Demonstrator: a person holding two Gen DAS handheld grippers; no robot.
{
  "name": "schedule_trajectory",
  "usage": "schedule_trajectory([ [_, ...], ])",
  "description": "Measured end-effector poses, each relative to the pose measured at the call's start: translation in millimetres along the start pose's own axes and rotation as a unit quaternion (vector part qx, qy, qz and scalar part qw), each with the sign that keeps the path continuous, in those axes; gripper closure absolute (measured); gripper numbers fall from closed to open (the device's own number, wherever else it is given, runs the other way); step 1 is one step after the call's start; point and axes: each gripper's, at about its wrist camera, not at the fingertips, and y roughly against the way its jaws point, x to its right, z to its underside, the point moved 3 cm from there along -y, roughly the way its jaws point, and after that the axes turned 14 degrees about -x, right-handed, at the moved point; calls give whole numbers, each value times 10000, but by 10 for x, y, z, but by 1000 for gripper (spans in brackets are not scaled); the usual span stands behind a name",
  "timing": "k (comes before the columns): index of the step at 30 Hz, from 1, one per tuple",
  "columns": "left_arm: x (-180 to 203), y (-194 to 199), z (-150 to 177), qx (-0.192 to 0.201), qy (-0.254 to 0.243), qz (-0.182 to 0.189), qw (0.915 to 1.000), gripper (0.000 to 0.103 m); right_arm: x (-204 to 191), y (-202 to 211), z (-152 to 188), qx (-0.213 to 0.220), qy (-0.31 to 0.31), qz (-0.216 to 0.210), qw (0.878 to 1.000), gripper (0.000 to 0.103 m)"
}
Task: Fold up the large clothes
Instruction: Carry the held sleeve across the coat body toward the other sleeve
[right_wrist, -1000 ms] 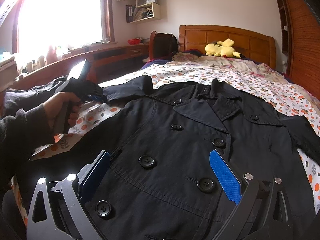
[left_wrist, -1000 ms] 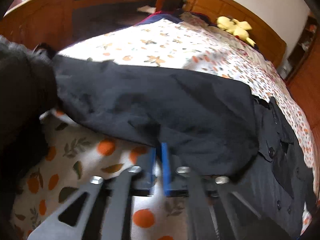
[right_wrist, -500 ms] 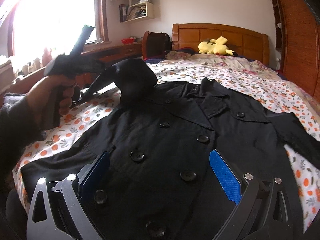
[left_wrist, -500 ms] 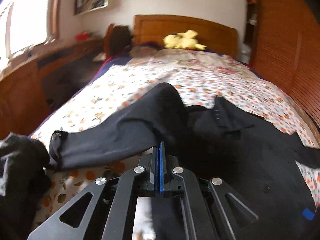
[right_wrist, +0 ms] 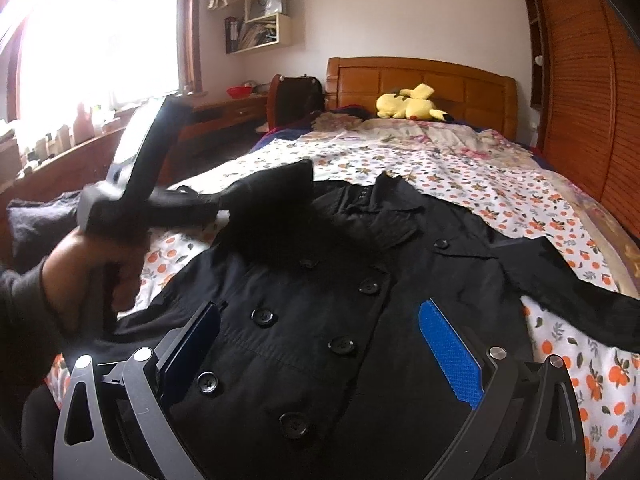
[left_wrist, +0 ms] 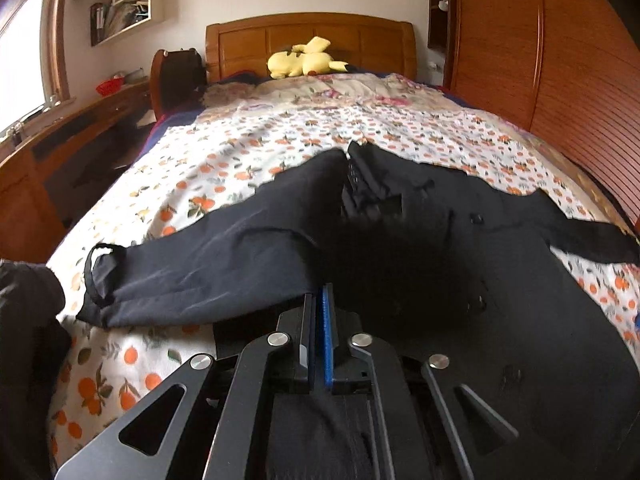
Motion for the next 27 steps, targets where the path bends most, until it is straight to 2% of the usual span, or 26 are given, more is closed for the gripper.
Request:
schedule_trajectory([
  [2, -31, 19, 103, -5, -34, 113, 9999, 90, 21, 5, -15, -2, -27, 37, 10000, 6],
  [4, -39, 86, 232, 18, -130, 105, 9999, 65, 31, 13, -31, -1, -33, 68, 10000, 6],
  [5, -66, 122, 283, 52, -162, 101, 9998, 62, 29, 17, -44, 14, -42, 74, 10000, 6],
  [8, -115, 230, 406, 118, -200, 128, 9996, 60, 6, 15, -62, 27, -37, 71, 10000, 6],
  [10, -196, 287, 450, 152, -131, 122, 9997, 55, -25, 4, -59, 19, -24, 77, 10000, 6],
  [16, -588, 278, 458, 100, 139, -83, 9998, 51, -148, -112, -87, -79, 38, 44, 10000, 6],
  [22, -1073, -75, 418, -279, 512, -292, 9979, 48, -185, -256, -54, -200, 100, 90, 9997, 6],
  [27, -1369, -387, 401, -591, 822, -325, 9943, 43, -152, -337, -28, -279, 81, 117, 9995, 6],
])
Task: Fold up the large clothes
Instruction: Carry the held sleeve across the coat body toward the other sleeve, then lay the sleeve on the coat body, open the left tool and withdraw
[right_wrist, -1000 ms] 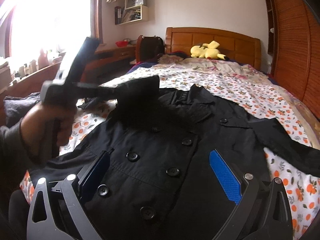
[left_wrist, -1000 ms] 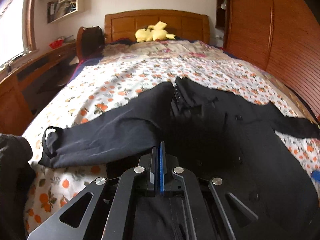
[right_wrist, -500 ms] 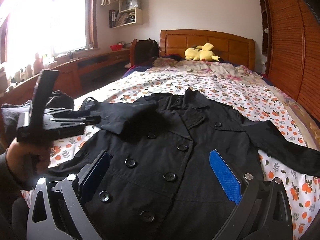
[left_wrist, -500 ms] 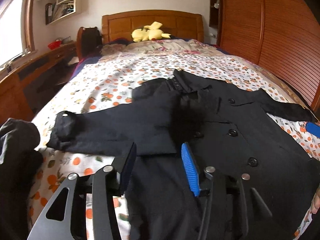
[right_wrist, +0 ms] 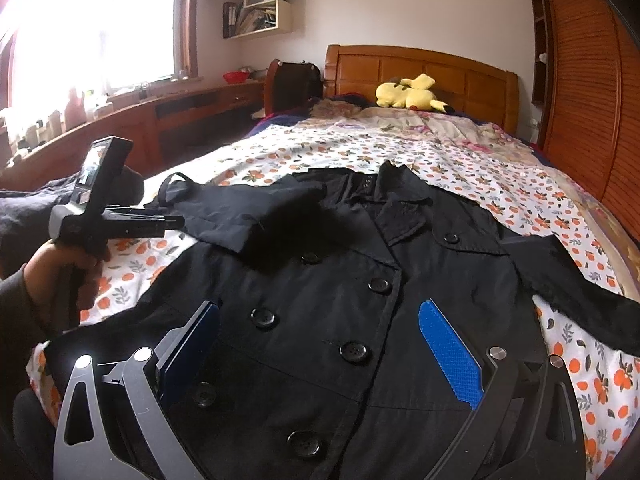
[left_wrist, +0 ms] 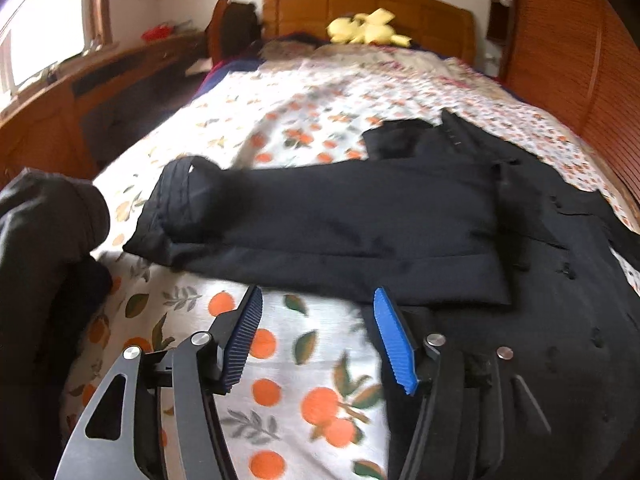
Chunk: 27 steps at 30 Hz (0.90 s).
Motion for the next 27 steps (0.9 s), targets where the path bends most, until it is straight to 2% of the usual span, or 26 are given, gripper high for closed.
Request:
schedule_trajectory([
  [5, -182, -199, -156, -176, 332, 58, 9993, 41, 21, -39, -14, -14, -45, -121, 9999, 6],
  [10, -288, -370, -254, -404, 647, 39, 9971, 33, 61, -101, 1, -78, -72, -104, 9999, 6],
  [14, -352, -526, -266, -640, 951, 261, 9931, 28, 87, -92, 10, -76, -98, -104, 9999, 6],
  [18, -347, -564, -294, -611, 1058, 282, 9921, 27, 95, -43, 6, -8, -102, -132, 9999, 6],
  [20, -324, -557, -320, -572, 1054, 232, 9925, 43, 88, -40, 6, 9, -68, -99, 9999, 6],
  [22, -313, -567, -340, -617, 1050, 120, 9925, 71, 105, -55, 19, -13, -62, -67, 10000, 6],
  [25, -332, -604, -351, -699, 1027, 122, 9922, 90, 150, -63, 35, -40, -109, -44, 9999, 6],
  [27, -349, -598, -352, -714, 1026, 169, 9920, 97, 175, -32, 54, -9, -131, -11, 9999, 6],
])
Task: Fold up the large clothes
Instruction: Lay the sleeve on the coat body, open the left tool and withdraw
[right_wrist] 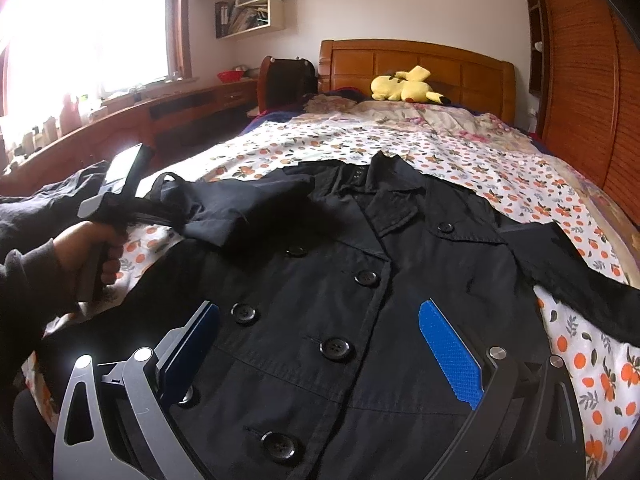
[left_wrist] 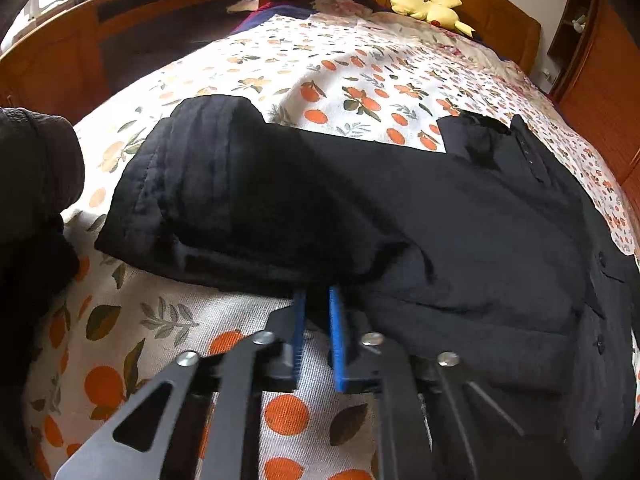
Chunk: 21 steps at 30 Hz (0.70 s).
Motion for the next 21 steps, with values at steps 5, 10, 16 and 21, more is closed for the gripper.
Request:
schedule_trajectory([
  [5, 138, 253, 56, 324, -159, -110, 9993, 100, 79, 58, 1, 76, -72, 59, 9999, 6],
  [10, 522, 646, 164, 593, -653, -156, 9960, 100, 180, 39, -1, 55, -168, 110, 9998, 6],
  [16, 1111, 1263, 398, 1101, -1273, 82, 9857, 100, 325, 100, 3, 103, -289, 197, 9993, 6],
  [21, 1579, 1553, 705, 1298, -1753, 233, 9757, 100, 488, 165, 11, 158, -420, 333, 9984, 6],
])
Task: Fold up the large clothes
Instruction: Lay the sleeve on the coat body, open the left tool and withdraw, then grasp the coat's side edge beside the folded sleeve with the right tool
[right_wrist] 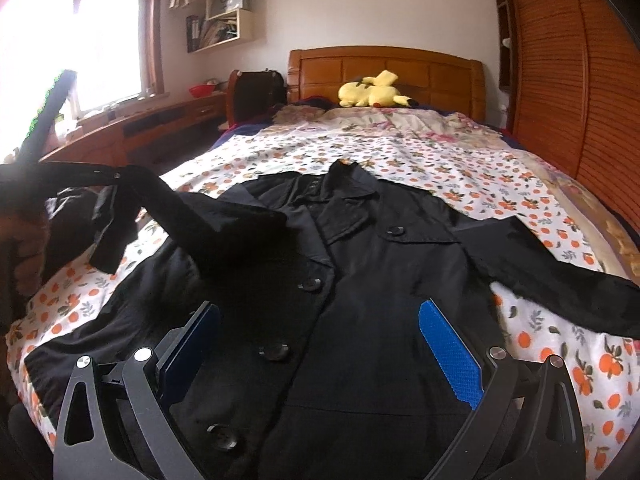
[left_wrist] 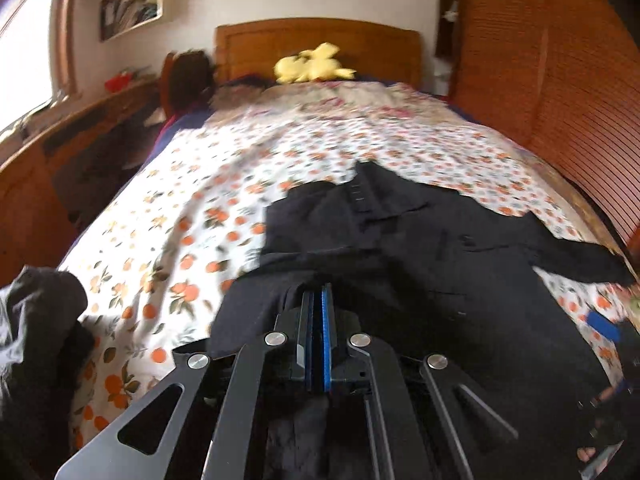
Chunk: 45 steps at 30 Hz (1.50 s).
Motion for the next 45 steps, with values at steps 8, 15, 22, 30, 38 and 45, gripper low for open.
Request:
schedule_trajectory([
  [8, 568, 172, 348, 81, -488, 152, 9987, 100, 263, -60, 29, -104, -276, 153, 9994, 6],
  [15, 681, 86, 716, -17, -507, 287, 9983, 97, 290, -95, 65, -163, -278, 187, 9993, 6],
  [22, 623, 131, 949, 16, -416, 514, 9978, 67, 206, -130, 23, -154, -223, 113, 9996, 6],
  [30, 523, 438, 1166, 414, -453, 467, 9970, 30, 21, -225, 29, -264, -37, 14, 9996, 6],
  [38, 54, 675, 1331, 762, 59, 445, 9961, 2, -264, -245, 47, -300, 205, -329, 9988, 6],
  [45, -356, 653, 1496, 710, 207, -3, 9973, 2, -644, -173, 99, -168, 564, -570, 9966, 11],
])
